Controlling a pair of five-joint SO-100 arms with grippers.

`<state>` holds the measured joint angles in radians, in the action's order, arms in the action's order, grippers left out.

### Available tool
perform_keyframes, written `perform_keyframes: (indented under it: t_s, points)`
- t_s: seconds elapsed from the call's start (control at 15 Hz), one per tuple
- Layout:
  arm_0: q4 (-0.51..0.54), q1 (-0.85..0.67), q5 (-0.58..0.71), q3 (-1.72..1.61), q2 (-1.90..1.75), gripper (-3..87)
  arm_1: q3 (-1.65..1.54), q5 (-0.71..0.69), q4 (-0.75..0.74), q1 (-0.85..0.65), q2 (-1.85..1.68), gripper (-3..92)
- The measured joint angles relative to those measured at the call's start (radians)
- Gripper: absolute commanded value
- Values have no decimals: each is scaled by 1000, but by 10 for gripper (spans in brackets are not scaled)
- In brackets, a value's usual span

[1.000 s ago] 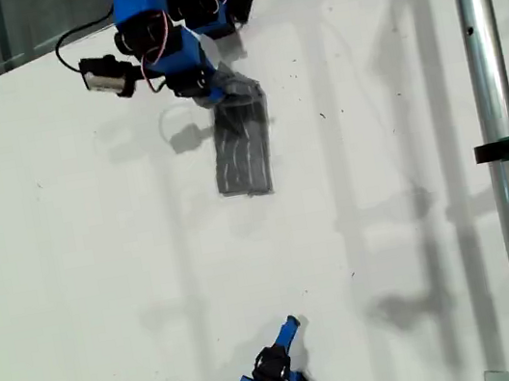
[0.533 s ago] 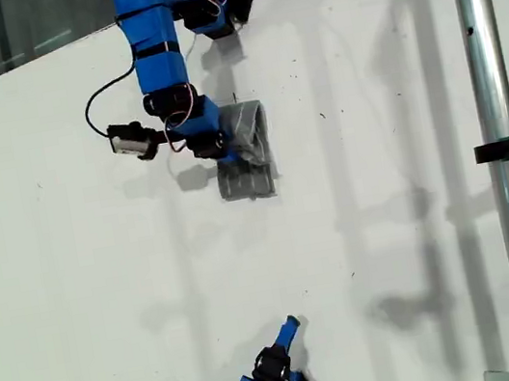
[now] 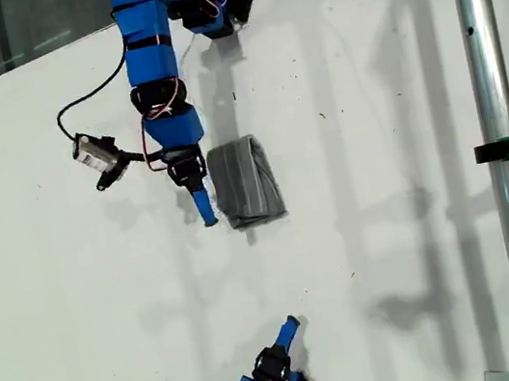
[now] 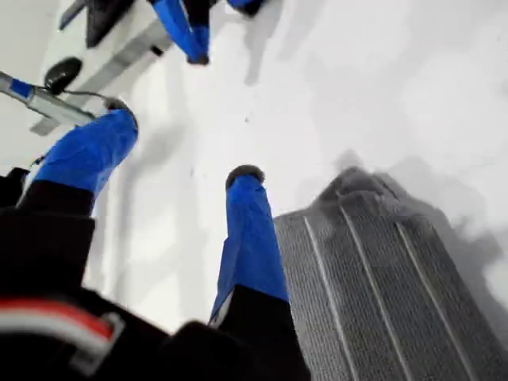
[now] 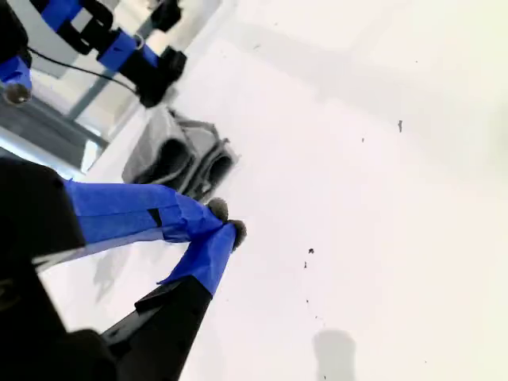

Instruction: Grasp corners of a towel and fold twice.

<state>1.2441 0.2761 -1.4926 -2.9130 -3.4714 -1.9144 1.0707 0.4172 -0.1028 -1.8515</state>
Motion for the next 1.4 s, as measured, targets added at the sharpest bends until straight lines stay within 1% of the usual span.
perform_keyframes:
  t_s: [0.07, 0.13, 0.2, 0.33, 0.53, 0.6, 0.67, 0.73, 0.8, 0.87, 0.93, 1.0, 1.07, 1.13, 1.2, 1.27, 1.4]
  points:
    - [-9, 0, 9, 0, 0, -26, 3, -6, 14, -6, -17, 144]
    - [-9, -6, 15, -3, 0, -26, 2, -6, 43, -11, -48, 31]
    - [-9, -14, 15, -14, 0, -26, -26, -2, 110, -12, -117, -3]
    - [-9, -43, 28, -31, 0, -25, -207, 49, 307, -41, -371, -2]
    - [-23, -95, 81, -72, 0, -25, -526, 224, 742, -63, -977, -2]
    - [-32, -112, 98, -97, 0, -18, -623, 319, 894, -44, -1215, -2]
    - [-43, -123, 109, -126, 0, 6, -695, 413, 1014, -11, -1359, -2]
    - [-48, -135, 101, -160, 0, 15, -716, 462, 1037, 25, -1361, -2]
    - [-49, -150, 49, -186, 0, 15, -742, 495, 1034, 46, -1285, -2]
    - [-40, -164, -29, -192, -5, 16, -779, 538, 1032, 57, -1264, -2]
    - [17, -172, -80, -198, -5, 16, -870, 620, 1028, 103, -1350, 51]
    - [38, -172, -17, -201, -5, 16, -920, 632, 1042, 100, -1410, 73]
    - [43, -170, 83, -201, -5, 14, -928, 621, 1043, 92, -1428, 79]
    - [44, -172, 241, -201, -5, 13, -948, 595, 1051, 92, -1437, 79]
    - [44, -167, 419, -201, -5, 13, -971, 500, 1051, 69, -1437, 80]
    - [44, -163, 494, -201, -5, 13, -986, 446, 1049, 74, -1431, 80]
    - [44, -163, 523, -201, -5, 13, -986, 425, 1049, 69, -1437, 80]
